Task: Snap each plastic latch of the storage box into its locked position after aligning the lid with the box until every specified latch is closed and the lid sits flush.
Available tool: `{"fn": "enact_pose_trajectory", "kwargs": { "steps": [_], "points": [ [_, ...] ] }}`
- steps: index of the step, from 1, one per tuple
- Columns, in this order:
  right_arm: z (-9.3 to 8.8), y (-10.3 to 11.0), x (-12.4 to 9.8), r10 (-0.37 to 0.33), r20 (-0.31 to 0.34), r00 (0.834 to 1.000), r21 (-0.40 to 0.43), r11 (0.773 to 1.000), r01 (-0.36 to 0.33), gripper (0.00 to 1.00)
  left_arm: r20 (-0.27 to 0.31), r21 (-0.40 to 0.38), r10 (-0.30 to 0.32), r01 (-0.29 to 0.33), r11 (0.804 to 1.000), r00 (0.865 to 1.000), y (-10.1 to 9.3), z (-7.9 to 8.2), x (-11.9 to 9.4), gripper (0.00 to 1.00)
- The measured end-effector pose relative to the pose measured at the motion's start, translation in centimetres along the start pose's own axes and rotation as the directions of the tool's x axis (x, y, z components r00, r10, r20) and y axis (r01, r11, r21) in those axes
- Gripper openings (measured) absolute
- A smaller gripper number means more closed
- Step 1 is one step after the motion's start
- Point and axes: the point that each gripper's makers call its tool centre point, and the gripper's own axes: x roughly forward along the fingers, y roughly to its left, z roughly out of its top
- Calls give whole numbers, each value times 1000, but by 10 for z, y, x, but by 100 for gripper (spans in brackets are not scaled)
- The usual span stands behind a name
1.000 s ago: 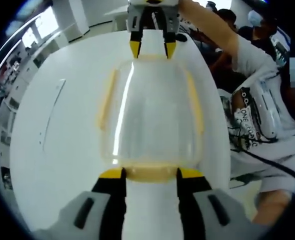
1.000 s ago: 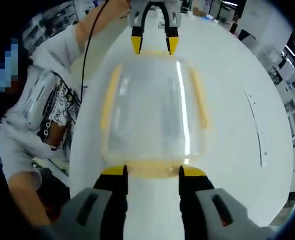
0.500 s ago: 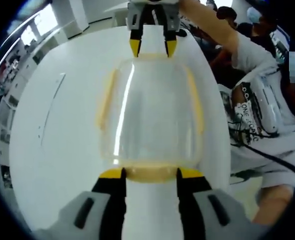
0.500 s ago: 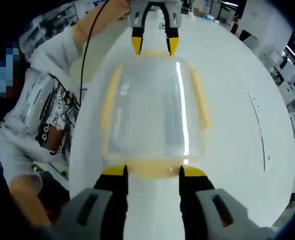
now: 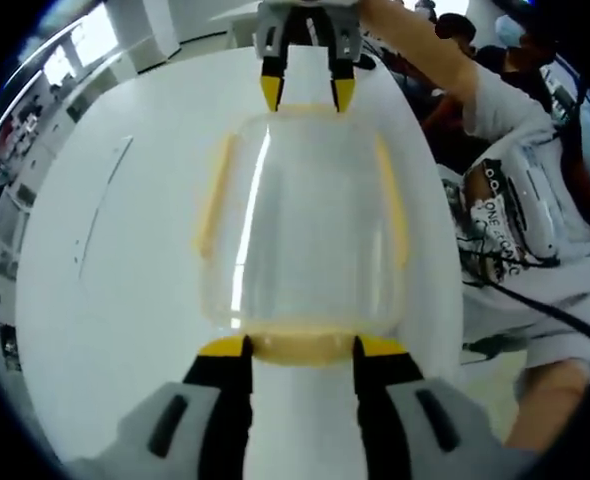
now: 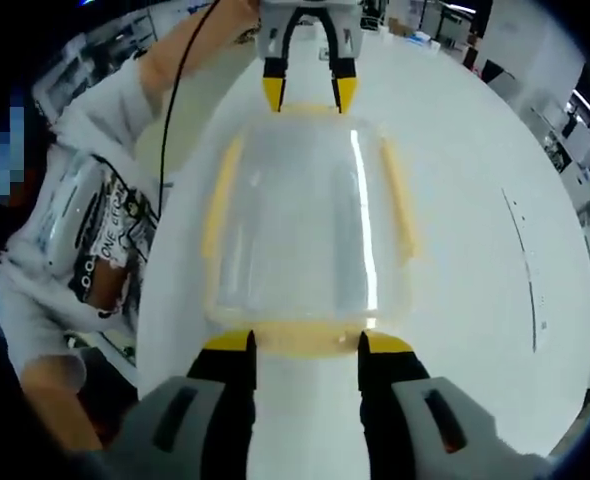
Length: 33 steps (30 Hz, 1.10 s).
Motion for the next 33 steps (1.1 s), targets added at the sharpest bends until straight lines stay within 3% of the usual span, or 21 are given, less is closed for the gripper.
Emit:
{"fn": "enact_pose_trajectory", "kwargs": {
  "steps": [9, 26, 33],
  "points": [
    [4, 2, 6, 9, -10, 1000, 22, 1000, -9, 40, -31, 13, 7, -7, 1000, 1000, 5, -8, 4, 39],
    [5, 9, 7, 11, -19, 1000, 23, 1000, -11, 40, -30, 42, 28, -27, 999, 999, 0, -9, 2, 39],
    [3, 3, 7, -10, -18, 1000, 21, 1000, 10, 40, -7, 42, 41, -41, 998, 999, 4, -7, 3, 39]
  ]
}}
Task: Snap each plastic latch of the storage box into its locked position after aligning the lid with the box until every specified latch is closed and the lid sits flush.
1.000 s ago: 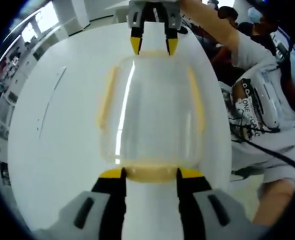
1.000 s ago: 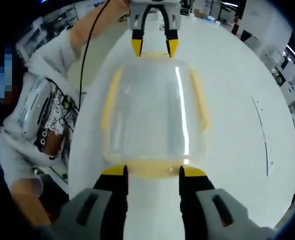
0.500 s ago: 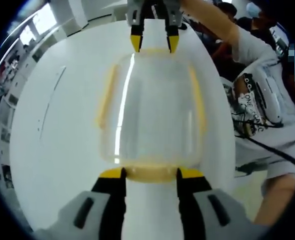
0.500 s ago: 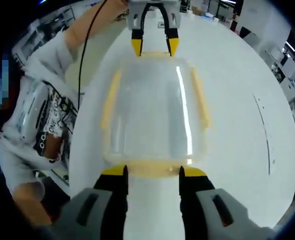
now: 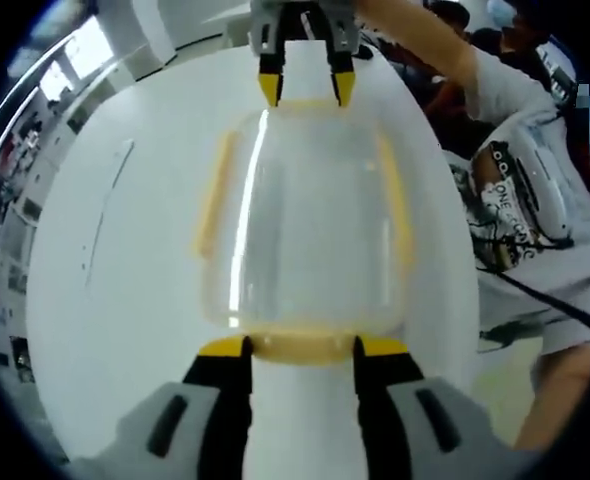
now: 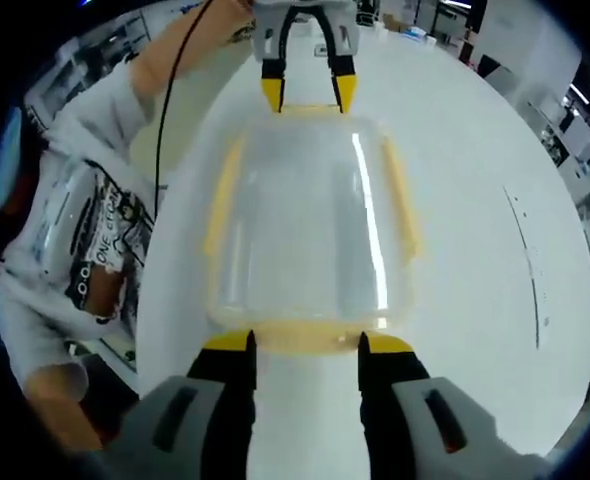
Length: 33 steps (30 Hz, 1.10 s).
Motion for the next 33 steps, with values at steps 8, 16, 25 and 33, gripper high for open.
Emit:
{"fn": "enact_pose_trajectory", "kwargs": {
  "steps": [8, 16, 25, 33],
  "points": [
    [0, 0, 1, 6, 7, 1000, 6, 1000, -6, 40, -5, -4, -15, 15, 1000, 1000, 5, -2, 5, 39],
    [0, -1, 2, 7, 15, 1000, -2, 1000, -7, 41, -22, -45, -20, 19, 999, 1000, 5, -5, 6, 39],
    [-3, -1, 1, -10, 85, 996, -42, 999, 13, 40, 20, -125, -1, 3, 992, 1000, 4, -16, 4, 35],
    [-21, -17, -5, -122, 124, 985, -59, 990, 130, 28, 41, -169, 62, -54, 984, 997, 7, -35, -12, 32]
  ]
}}
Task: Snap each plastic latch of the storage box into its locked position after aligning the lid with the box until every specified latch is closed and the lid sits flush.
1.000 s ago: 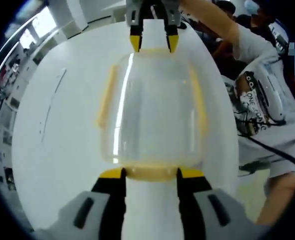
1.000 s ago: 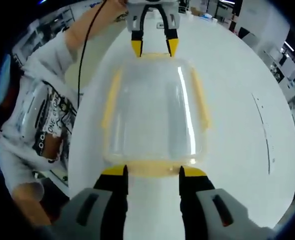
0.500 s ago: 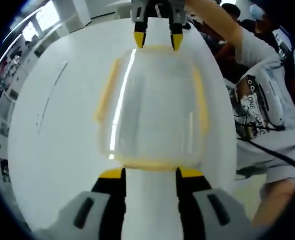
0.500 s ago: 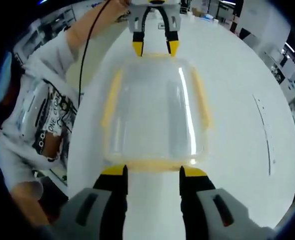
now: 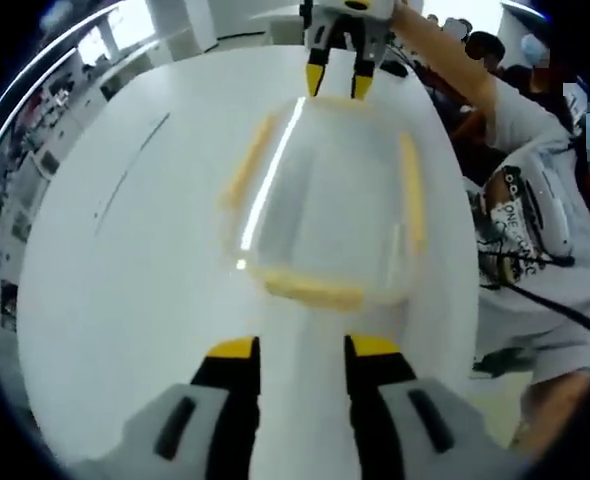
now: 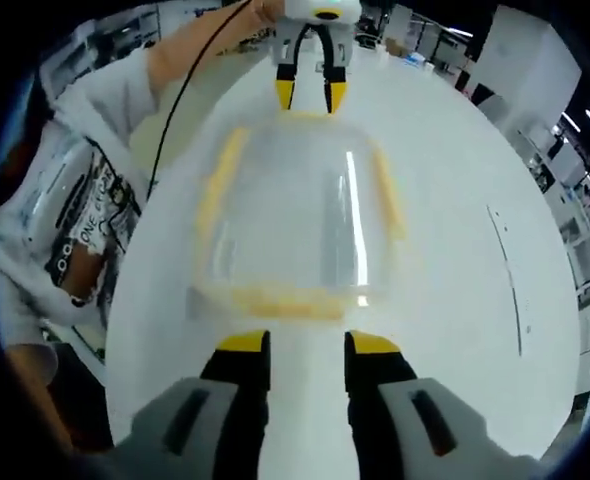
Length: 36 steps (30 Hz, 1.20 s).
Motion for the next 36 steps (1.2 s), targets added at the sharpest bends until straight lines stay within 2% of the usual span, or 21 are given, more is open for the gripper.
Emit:
{"fn": "enact_pose_trajectory", "kwargs": {
  "steps": [2, 3, 5, 6, 9, 12, 17, 23, 28, 36],
  "points": [
    [-1, -2, -3, -10, 40, 999, 21, 1000, 9, 27, 48, 13, 28, -28, 1000, 998, 4, 8, -7, 31],
    [-1, -9, -5, -51, 70, 996, 34, 998, 49, 26, 76, 29, 28, -31, 999, 997, 0, 18, -15, 31],
    [-1, -14, -7, -82, 89, 993, 40, 996, 78, 24, 103, 78, 40, -48, 996, 994, -2, 33, -19, 29],
    [0, -17, -8, -107, 115, 988, 53, 993, 101, 23, 100, 103, 40, -50, 993, 994, -4, 40, -20, 28],
    [5, -15, -11, -118, 174, 978, 65, 992, 109, 20, 68, 150, 6, -17, 989, 998, -17, 63, -13, 27],
    [5, -11, -12, -124, 188, 974, 66, 991, 113, 18, 55, 195, -1, -9, 981, 998, -22, 80, -6, 26],
    [8, -2, -11, -121, 170, 978, 79, 991, 109, 19, 24, 227, -38, 32, 973, 999, -32, 102, 6, 25],
    [15, 4, -12, -115, 192, 975, 93, 991, 99, 19, -31, 260, -54, 61, 964, 998, -43, 115, 16, 23],
    [11, 8, -4, -102, 154, 983, 86, 992, 90, 18, -95, 251, -52, 74, 965, 994, -44, 119, 25, 21],
    [9, 11, -5, -113, 141, 984, 134, 986, 94, 4, -217, 236, -35, 87, 968, 976, -42, 114, 38, 13]
  ]
}}
